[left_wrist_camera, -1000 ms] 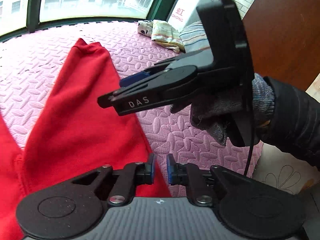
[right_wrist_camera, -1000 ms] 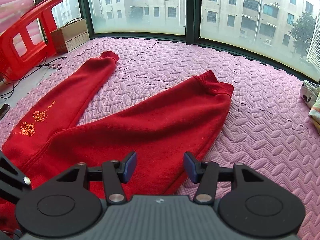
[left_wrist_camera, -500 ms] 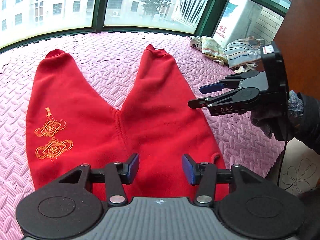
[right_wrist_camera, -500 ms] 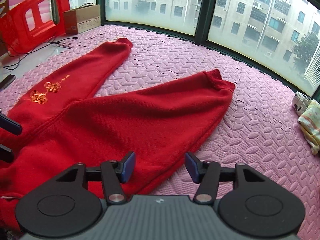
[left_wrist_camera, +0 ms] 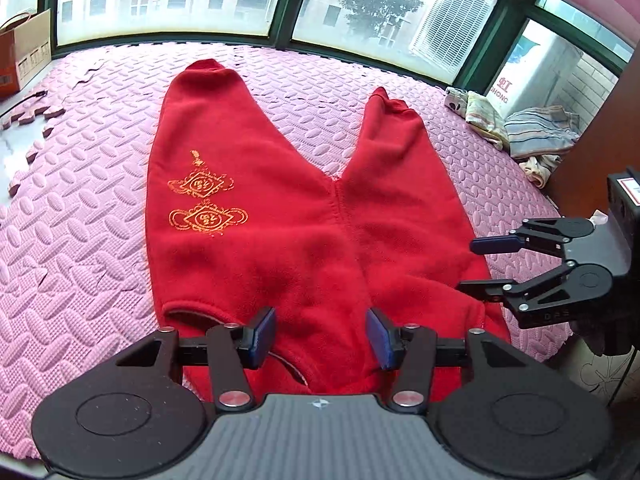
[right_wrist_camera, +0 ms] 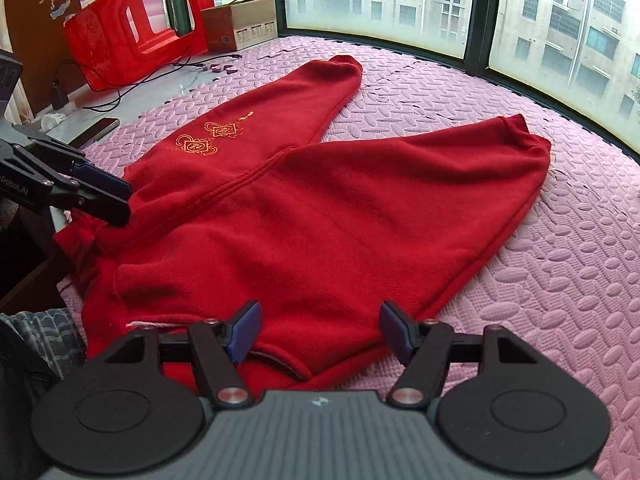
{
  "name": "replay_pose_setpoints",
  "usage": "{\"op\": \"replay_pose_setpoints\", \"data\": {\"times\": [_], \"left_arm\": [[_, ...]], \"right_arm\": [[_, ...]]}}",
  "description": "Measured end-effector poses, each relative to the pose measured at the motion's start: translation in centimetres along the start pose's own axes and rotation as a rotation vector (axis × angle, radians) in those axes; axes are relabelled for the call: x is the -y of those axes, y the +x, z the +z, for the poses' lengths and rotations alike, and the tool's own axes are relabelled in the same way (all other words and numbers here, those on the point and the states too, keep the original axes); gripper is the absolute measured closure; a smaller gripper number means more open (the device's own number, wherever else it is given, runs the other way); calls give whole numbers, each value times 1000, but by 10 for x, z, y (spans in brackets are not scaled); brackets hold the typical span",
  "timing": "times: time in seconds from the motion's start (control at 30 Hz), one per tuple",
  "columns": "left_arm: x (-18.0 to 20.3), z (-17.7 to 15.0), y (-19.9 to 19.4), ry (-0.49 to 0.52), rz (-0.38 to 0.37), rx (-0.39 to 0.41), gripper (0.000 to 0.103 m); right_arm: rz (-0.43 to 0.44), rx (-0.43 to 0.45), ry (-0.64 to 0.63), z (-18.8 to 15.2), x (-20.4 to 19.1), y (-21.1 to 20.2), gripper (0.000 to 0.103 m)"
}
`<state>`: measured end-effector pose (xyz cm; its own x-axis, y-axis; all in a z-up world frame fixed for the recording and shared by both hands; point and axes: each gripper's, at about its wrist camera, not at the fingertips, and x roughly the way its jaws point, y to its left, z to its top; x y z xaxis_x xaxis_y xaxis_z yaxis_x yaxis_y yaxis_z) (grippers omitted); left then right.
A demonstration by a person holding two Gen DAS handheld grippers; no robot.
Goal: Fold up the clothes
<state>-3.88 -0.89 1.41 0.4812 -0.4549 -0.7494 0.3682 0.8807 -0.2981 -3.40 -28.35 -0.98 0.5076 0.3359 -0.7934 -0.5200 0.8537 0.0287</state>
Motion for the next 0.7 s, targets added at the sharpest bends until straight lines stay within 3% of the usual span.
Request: {"op": "replay_pose_setpoints", "data": {"times": [0.13, 0.3, 0.57, 0.7], "left_arm": [[1, 2, -5, -1, -10, 23, 47], [2, 5, -3, -14, -12, 30, 45], [4, 15, -10, -33, -24, 54, 43], [25, 23, -5, 23, -88, 37, 43]], "right_arm": [[-2, -6, 32, 4, 7, -4, 33], [-33, 95, 80, 34, 25, 2, 32], [-38, 154, 98, 80, 45, 48, 32], [-57, 136, 119, 97, 66, 77, 32]]}}
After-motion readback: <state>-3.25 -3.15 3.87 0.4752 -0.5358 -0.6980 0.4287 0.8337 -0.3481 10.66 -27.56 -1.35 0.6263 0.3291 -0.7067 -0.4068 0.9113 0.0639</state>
